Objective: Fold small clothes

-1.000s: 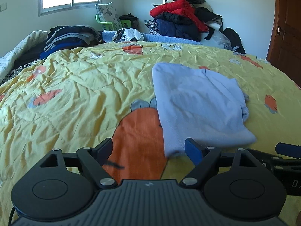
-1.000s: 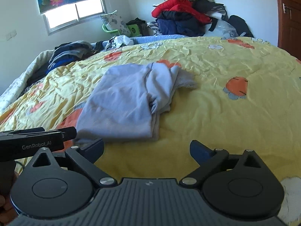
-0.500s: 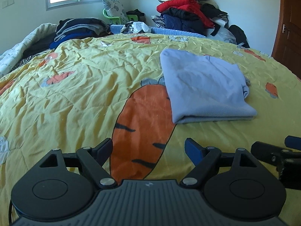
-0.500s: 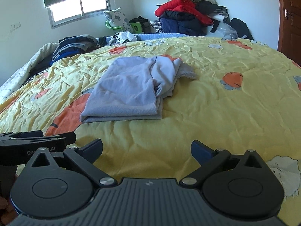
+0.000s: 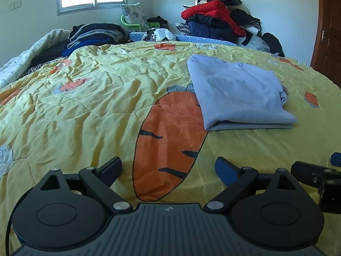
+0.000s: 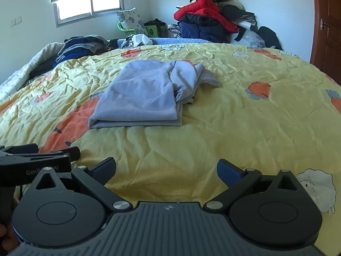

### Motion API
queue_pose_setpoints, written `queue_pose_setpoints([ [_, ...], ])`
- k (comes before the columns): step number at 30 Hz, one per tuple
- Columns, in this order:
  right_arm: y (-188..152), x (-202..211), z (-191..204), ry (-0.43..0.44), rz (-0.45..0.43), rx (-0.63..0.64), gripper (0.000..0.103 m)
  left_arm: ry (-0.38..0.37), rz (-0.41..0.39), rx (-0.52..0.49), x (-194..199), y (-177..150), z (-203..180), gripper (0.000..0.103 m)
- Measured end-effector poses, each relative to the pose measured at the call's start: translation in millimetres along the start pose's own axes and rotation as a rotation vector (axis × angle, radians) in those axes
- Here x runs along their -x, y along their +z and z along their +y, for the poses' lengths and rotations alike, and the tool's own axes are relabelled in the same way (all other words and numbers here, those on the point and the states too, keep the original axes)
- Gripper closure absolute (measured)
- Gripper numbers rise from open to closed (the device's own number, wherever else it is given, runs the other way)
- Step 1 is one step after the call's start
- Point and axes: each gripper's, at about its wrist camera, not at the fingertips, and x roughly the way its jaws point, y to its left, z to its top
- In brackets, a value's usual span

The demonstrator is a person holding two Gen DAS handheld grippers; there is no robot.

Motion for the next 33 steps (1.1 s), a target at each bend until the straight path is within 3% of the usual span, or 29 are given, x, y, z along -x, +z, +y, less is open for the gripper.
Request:
queue_pose_setpoints([
  [4,-3.3,-2.1,0.0,0.004,0.003,-0.002,0.001,0.005,0.001,-0.004,0.5,-0.6,0.0,0.001],
  [33,-7.4,-8.5,-6.5,-0.072,0.009,0.044,0.001,0.009,0.004,-0.014,-1.1,-5.0,-3.7,0.0],
])
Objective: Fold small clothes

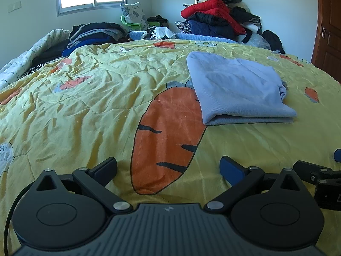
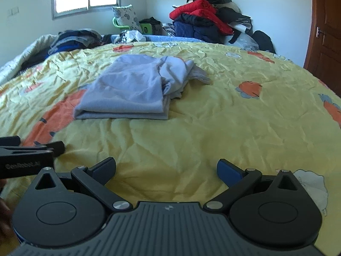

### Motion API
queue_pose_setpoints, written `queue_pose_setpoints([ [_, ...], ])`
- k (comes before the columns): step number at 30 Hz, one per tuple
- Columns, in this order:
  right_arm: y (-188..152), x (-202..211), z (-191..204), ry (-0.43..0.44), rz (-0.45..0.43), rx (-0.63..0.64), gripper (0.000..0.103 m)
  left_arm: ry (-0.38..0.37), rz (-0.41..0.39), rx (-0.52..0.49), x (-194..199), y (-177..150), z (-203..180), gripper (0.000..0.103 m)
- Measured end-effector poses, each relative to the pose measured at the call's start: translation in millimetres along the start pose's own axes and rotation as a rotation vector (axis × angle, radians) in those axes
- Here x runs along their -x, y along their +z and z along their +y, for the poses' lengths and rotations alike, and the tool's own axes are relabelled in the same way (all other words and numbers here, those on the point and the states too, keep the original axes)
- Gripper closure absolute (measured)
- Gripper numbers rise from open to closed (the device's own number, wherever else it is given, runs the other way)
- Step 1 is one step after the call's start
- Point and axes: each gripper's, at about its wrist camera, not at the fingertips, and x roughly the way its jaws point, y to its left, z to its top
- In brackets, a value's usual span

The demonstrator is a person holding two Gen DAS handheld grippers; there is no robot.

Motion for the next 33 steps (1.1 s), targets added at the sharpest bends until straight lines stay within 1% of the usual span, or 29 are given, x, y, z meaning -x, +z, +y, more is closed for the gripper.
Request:
queue_pose_setpoints([
  [10,-0.8,-3.3,0.2,-0.004,0.015,0.002,0.0,-0.001,0.0,0.0,0.4,-0.5,0.0,0.0],
  [22,-0.6,-4.0,-0.2,-0.002,0.018,0.012,0.001,-0.007,0.0,-0.005,2.0,-2.6,0.4,0.0],
  [33,-0.4,-7.5,-1.1,-0.01,0.016,0.012,0.0,-0.008,0.0,-0.005,2.2,-3.7,0.6,0.0],
])
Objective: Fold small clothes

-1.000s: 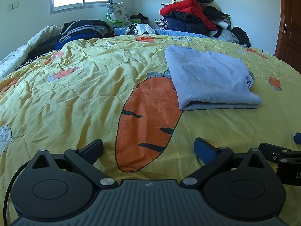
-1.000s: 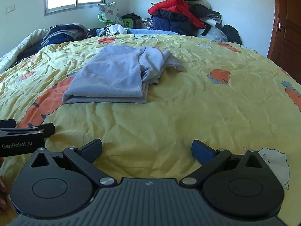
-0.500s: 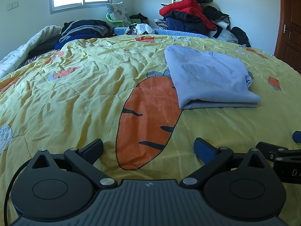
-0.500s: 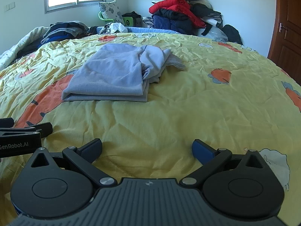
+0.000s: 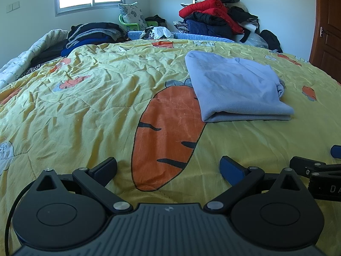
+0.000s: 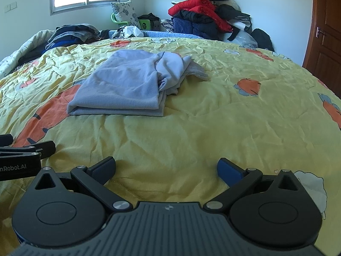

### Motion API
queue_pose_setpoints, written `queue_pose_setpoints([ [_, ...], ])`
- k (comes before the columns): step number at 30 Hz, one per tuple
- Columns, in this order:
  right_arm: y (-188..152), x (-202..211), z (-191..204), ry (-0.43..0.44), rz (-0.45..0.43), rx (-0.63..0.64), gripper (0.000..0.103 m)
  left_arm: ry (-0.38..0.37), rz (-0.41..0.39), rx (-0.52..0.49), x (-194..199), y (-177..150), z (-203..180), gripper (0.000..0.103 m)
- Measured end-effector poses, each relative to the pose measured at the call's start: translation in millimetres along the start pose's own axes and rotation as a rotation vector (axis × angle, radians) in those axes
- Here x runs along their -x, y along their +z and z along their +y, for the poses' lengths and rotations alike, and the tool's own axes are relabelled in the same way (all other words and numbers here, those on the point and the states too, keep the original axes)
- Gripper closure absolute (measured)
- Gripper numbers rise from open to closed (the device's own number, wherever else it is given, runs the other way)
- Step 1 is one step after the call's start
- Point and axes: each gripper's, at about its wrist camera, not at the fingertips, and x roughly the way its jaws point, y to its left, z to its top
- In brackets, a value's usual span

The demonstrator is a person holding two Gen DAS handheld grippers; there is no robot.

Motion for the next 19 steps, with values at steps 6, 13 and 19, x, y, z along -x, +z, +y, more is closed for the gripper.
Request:
queue_pose_setpoints([
  [6,0.3,0.4,-0.8,0.002,0.0,-0.001,0.0,0.0,0.0,0.0,-0.1,0.1,0.1,0.0],
  [13,0.2,0.4,-0.6,0.002,0.0,-0.001,0.0,-0.002,0.0,0.001,-0.3,0.0,0.2,0.0],
  [19,0.2,0.4,-0.4,0.001,0.0,-0.001,0.0,-0.001,0.0,0.0,-0.2,-1.5,-0.1,0.0],
])
